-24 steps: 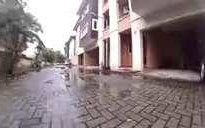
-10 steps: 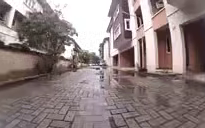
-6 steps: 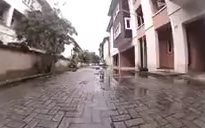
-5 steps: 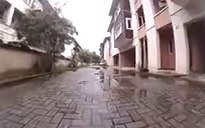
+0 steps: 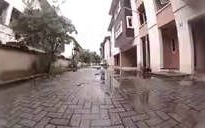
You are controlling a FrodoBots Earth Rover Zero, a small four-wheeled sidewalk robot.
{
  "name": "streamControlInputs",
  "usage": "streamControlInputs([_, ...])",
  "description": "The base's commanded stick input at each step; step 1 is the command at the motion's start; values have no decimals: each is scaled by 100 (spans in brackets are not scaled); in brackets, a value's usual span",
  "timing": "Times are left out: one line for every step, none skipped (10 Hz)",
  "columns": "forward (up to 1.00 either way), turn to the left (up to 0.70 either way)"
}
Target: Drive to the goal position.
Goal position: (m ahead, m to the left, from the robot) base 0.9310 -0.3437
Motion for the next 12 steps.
streamControlInputs([47, 0])
streamControlInputs([42, 0])
streamControlInputs([41, 0])
streamControlInputs([40, 0])
streamControlInputs([39, 0])
streamControlInputs([37, 0])
streamControlInputs([36, 0])
streamControlInputs([36, 0])
streamControlInputs([36, 0])
streamControlInputs([29, 0])
streamControlInputs([23, 0])
streamControlInputs([19, 0])
